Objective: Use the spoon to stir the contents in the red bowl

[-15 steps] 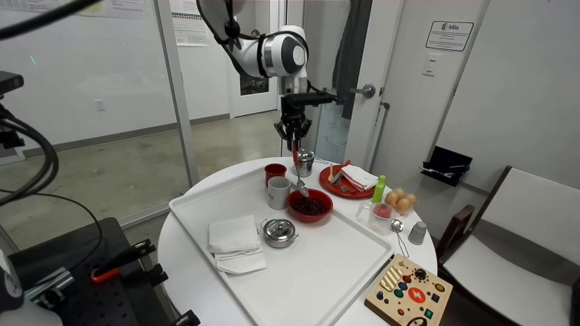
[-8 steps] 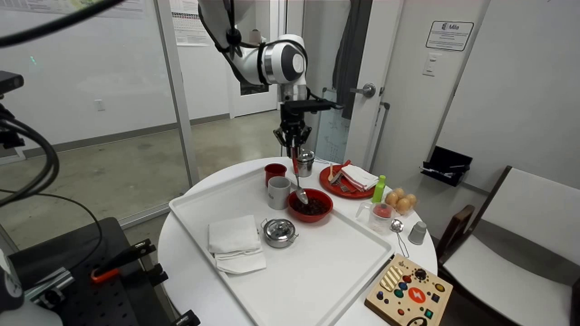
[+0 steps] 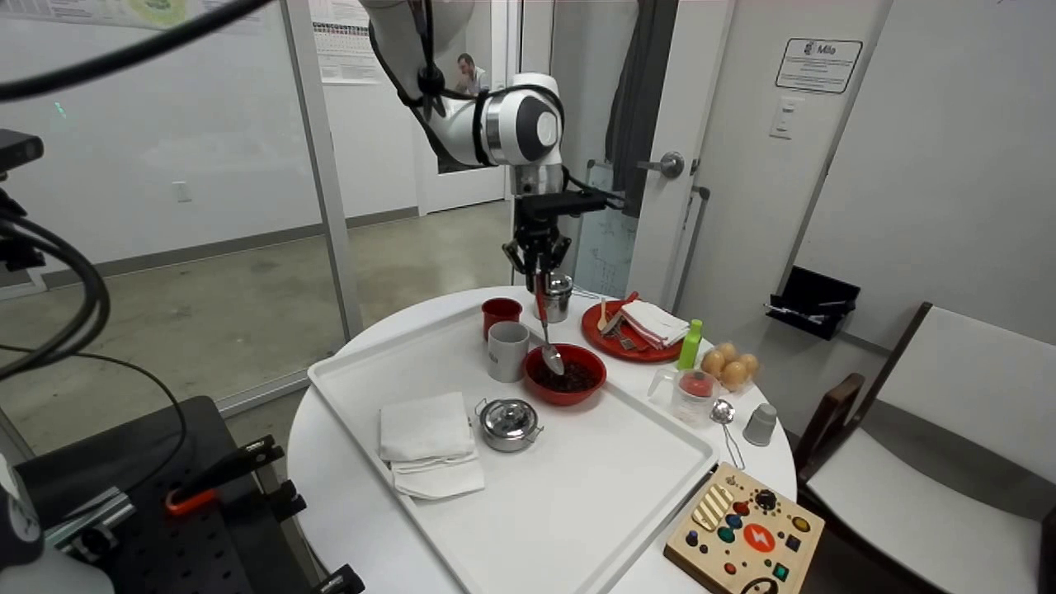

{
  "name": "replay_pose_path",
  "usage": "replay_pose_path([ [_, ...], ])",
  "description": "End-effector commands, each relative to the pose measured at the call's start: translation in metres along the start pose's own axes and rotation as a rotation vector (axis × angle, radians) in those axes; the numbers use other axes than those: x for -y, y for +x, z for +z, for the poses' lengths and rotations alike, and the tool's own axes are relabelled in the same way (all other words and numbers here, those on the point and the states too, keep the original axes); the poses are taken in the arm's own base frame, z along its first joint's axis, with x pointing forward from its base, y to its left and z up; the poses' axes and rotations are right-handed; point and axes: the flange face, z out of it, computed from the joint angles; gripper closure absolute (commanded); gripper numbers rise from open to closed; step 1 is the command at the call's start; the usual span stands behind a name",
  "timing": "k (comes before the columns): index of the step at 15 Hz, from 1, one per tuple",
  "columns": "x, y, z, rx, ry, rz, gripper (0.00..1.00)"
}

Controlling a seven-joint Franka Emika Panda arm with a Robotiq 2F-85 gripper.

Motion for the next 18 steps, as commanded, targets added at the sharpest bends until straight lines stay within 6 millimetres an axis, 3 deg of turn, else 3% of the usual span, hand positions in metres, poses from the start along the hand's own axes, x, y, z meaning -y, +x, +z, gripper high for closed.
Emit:
replay_pose_path([
  [1,-0.016,-0.008,0.012,-0.076,-0.026,0.036,0.86],
  [7,-0.031,-0.023,0.030,-0.139,-0.051,0.069,0.86],
  [18,-0.038,-0.016,0.039,-0.179,-0.067,0.061,0.86],
])
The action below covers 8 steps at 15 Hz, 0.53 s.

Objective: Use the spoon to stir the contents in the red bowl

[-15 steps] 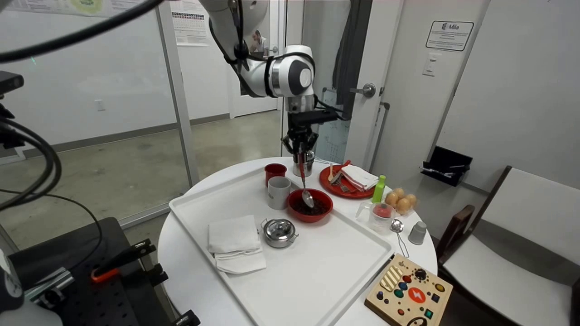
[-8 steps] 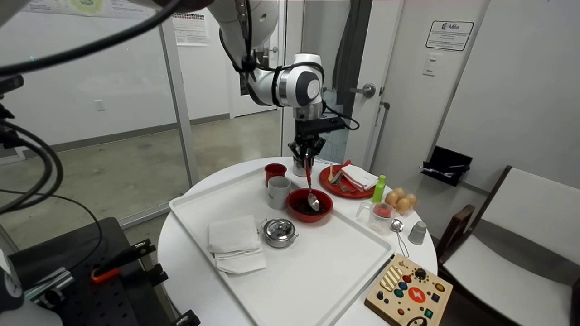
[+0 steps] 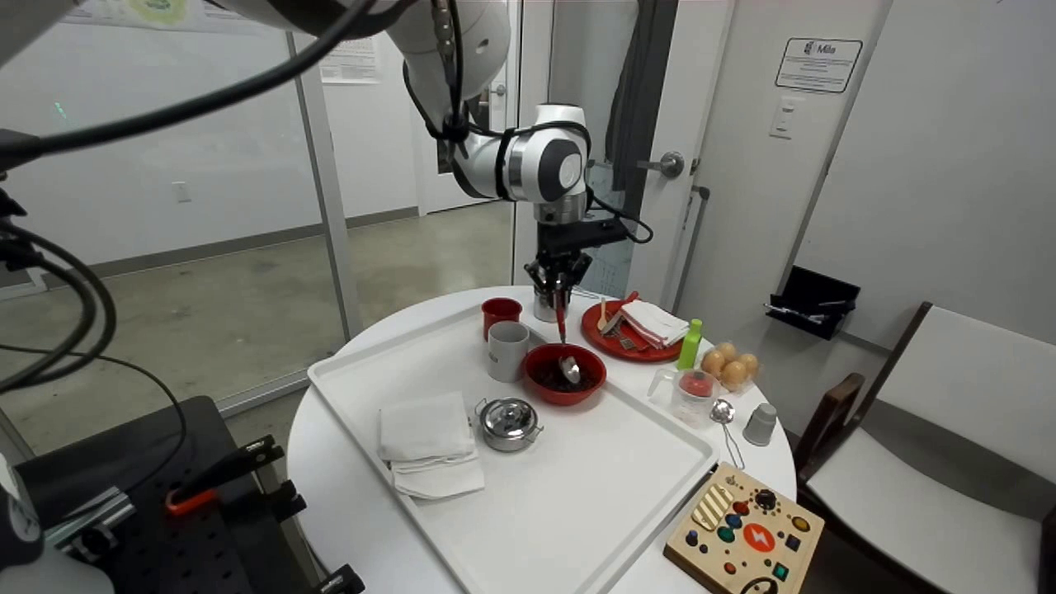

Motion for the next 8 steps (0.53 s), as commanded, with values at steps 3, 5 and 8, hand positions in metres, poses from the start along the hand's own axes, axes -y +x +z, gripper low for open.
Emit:
replay_pose_path([
  [3,-0.006,0.012,-0.003,-0.055,-0.004,-0.025,0.86],
  [5,-0.002,0.019,-0.006,-0.067,0.005,-0.036,0.86],
  [8,0.005,0.029,-0.006,-0.080,0.025,-0.054,0.86],
])
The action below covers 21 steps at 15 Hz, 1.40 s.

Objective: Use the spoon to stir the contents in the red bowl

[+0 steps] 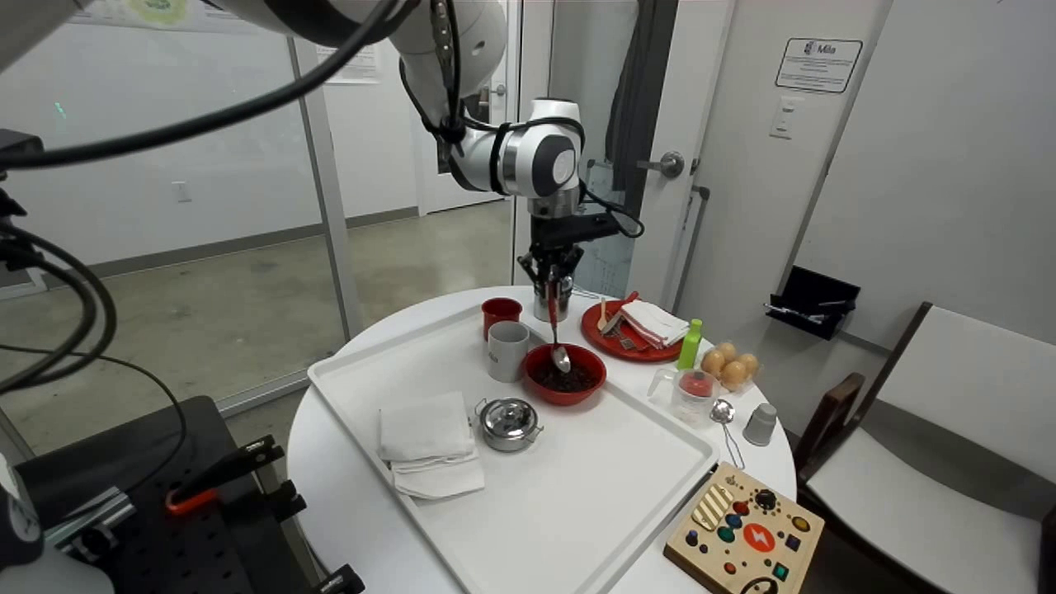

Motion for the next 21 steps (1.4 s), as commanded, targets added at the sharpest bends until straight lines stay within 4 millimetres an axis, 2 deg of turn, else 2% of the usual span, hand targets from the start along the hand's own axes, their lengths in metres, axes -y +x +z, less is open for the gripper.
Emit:
replay_pose_path([
  [1,0.003,0.011,0.002,-0.039,0.024,-0.023,0.86],
  [6,0.009,0.012,0.010,-0.037,0.040,-0.018,0.86],
  [12,0.008,0.007,0.009,-0.027,0.036,-0.007,0.86],
  [21,0.006,-0.012,0.009,-0.002,0.035,0.030,0.86],
])
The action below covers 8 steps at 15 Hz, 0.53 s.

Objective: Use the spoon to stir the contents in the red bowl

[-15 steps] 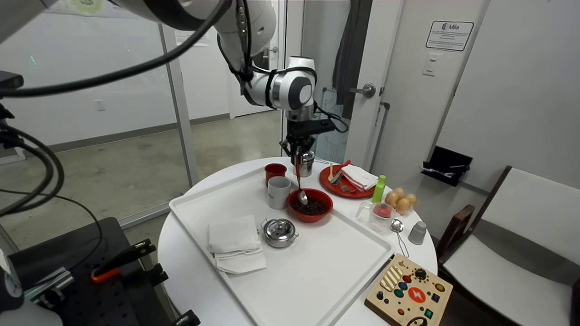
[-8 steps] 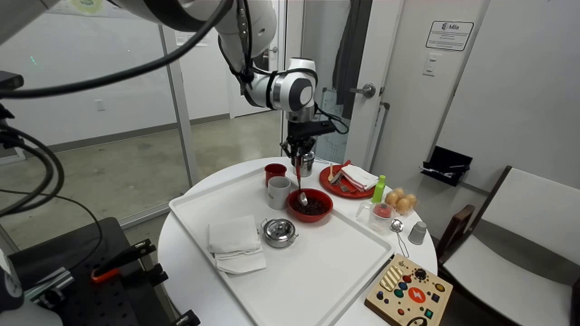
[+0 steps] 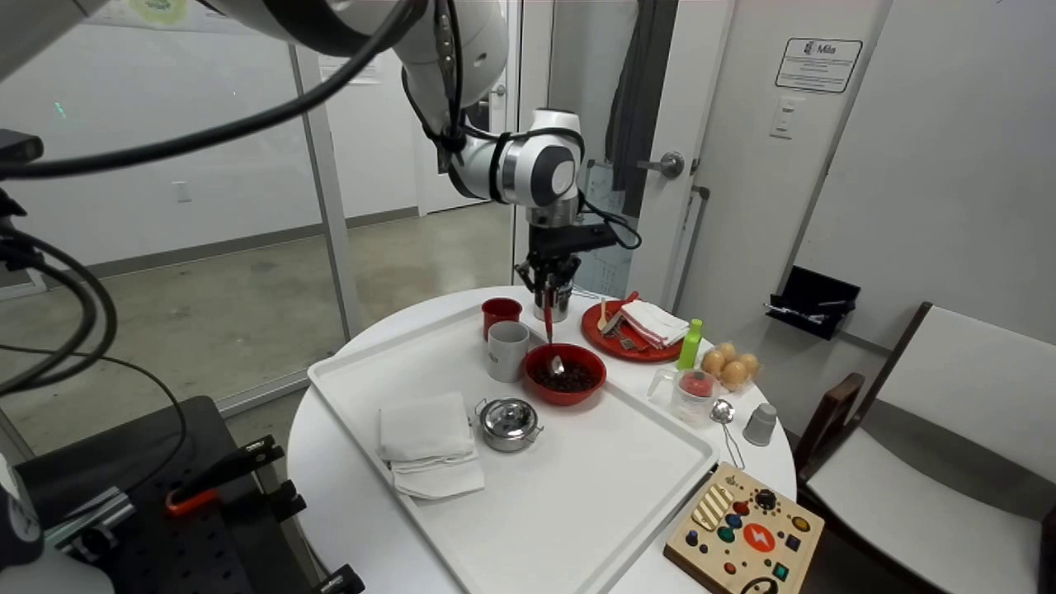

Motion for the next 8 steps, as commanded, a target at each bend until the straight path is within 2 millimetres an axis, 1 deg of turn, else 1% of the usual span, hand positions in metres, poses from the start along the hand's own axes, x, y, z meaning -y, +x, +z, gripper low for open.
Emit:
replay_pose_path([
  [1,0.001,-0.009,-0.006,-0.002,0.004,0.026,0.86],
  [8,-0.006,-0.022,-0.012,0.020,-0.011,0.059,0.86],
])
